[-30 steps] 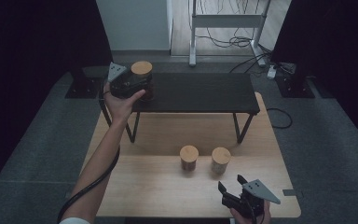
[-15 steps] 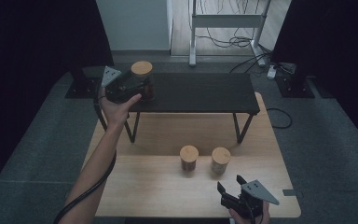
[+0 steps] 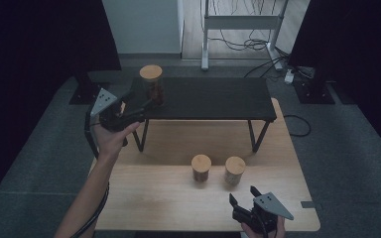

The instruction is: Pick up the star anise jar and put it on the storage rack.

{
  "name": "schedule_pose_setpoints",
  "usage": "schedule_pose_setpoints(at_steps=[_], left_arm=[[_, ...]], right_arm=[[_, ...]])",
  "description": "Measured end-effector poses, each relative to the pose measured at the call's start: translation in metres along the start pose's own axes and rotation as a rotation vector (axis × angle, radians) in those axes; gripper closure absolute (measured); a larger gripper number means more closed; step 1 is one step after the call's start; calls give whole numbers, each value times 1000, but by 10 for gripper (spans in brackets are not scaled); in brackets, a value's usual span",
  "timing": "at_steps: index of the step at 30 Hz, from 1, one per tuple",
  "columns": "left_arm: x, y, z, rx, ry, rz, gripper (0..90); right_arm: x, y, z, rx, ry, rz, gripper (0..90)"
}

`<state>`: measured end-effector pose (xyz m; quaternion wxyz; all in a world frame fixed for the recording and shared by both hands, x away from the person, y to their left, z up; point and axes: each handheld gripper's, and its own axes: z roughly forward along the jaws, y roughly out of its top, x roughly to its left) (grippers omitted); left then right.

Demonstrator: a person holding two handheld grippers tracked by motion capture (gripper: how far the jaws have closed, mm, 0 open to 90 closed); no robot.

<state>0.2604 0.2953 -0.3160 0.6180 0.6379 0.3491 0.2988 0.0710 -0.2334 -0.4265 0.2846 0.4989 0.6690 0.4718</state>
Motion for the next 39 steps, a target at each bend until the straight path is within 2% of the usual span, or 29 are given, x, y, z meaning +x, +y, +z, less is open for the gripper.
schedule_pose_setpoints(at_steps=[8, 15, 18, 28, 35, 39], left_arm=[[-1, -18, -25, -2, -26, -14, 250], [-1, -35, -40, 5, -33, -23, 247], [0, -46, -46, 2, -46, -46, 246], [4, -80, -56, 32, -88, -92, 240], [3, -98, -62, 64, -100, -119, 238], [1, -105, -65, 87, -90, -116, 234]], right_arm=[[8, 0, 3, 11, 3, -26, 239], [9, 0, 6, 16, 9, -31, 239], [9, 0, 7, 18, 8, -35, 238], [10, 0, 10, 29, 5, -40, 238], [8, 0, 13, 38, 1, -39, 238], [8, 0, 14, 39, -4, -39, 238]])
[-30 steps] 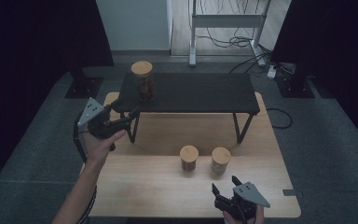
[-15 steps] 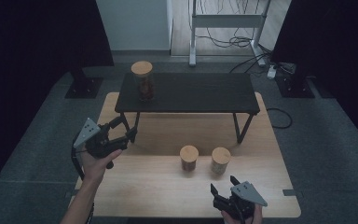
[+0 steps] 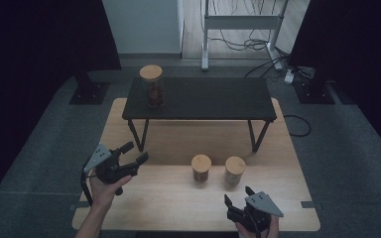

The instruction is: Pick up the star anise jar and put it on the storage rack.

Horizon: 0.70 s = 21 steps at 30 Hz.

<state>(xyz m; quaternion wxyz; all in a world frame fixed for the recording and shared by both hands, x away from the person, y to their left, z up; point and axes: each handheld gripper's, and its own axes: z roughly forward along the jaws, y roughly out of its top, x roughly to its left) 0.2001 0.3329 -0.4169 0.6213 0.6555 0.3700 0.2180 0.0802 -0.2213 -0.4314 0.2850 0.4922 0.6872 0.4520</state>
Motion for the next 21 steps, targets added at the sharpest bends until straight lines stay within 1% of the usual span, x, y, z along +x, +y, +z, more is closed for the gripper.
schedule_pose_setpoints(at_steps=[2, 4, 9, 17, 21], left_arm=[[1, -1, 0, 9, -2, -4, 234], [1, -1, -1, 14, 2, 2, 231], [4, -4, -4, 24, 5, -16, 231], [5, -10, -3, 82, 21, -16, 227], [7, -12, -4, 92, 32, -35, 227]], right_arm=[[0, 0, 0, 2, -2, -1, 238], [0, 0, 1, 3, -3, 0, 238], [1, -1, 0, 5, -11, -5, 238], [5, -3, -3, 6, -27, -20, 237], [7, -4, -6, 4, -35, -21, 238]])
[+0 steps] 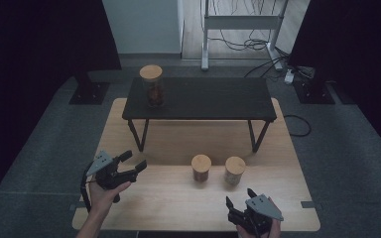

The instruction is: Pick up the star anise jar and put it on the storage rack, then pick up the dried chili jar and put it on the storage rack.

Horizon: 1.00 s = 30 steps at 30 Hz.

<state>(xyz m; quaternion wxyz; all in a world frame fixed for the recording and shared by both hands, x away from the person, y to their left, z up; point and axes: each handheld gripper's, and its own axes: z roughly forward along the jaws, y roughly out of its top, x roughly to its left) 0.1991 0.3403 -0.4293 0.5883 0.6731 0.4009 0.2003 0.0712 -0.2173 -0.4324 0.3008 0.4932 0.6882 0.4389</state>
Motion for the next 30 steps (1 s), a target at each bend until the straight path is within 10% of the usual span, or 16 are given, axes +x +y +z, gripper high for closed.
schedule_pose_setpoints(at_steps=[21, 30], left_arm=[[18, -11, 11, 86, 15, -55, 224], [12, -8, 12, 82, -4, -16, 223]], right_arm=[[-2, -2, 3, 13, -8, -15, 236], [0, -2, 1, 6, -11, -19, 235]])
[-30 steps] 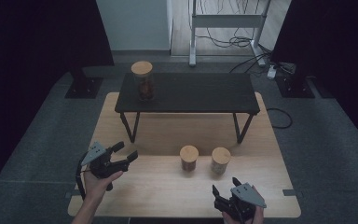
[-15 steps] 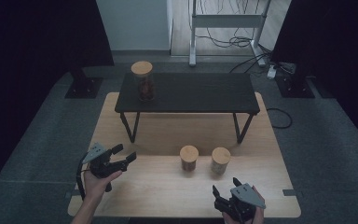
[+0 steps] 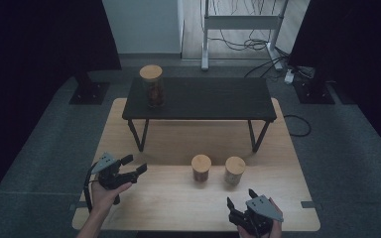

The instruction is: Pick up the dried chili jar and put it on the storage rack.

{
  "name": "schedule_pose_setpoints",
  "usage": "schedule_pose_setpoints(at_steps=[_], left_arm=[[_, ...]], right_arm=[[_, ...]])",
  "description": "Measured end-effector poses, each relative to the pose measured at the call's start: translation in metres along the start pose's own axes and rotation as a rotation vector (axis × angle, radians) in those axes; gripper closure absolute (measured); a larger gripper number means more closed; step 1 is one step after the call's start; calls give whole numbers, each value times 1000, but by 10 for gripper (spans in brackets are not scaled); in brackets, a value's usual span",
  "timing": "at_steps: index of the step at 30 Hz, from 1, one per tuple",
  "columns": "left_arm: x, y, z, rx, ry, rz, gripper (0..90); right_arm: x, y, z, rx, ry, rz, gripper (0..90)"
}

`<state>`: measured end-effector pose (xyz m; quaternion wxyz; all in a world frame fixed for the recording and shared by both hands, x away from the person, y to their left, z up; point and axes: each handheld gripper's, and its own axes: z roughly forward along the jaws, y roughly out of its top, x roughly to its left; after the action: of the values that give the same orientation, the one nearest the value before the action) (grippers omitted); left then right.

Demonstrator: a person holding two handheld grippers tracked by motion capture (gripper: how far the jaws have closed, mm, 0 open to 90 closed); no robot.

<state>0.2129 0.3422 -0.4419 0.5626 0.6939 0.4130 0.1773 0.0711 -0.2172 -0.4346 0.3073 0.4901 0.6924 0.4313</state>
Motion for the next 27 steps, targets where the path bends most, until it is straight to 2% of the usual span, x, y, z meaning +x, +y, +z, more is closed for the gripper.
schedule_pose_setpoints(at_steps=[3, 12, 19, 27], left_arm=[[-1, 0, 1, 7, -9, 11, 223], [1, -3, 2, 19, -13, 2, 222], [5, -7, 3, 38, -2, -8, 218], [7, -8, 4, 38, 5, -16, 216]], right_arm=[[2, 0, 2, 2, 1, -7, 234], [5, 2, 4, -2, 22, -17, 224], [1, 5, 5, -2, 51, 19, 220], [2, 9, 3, -1, 65, 56, 210]])
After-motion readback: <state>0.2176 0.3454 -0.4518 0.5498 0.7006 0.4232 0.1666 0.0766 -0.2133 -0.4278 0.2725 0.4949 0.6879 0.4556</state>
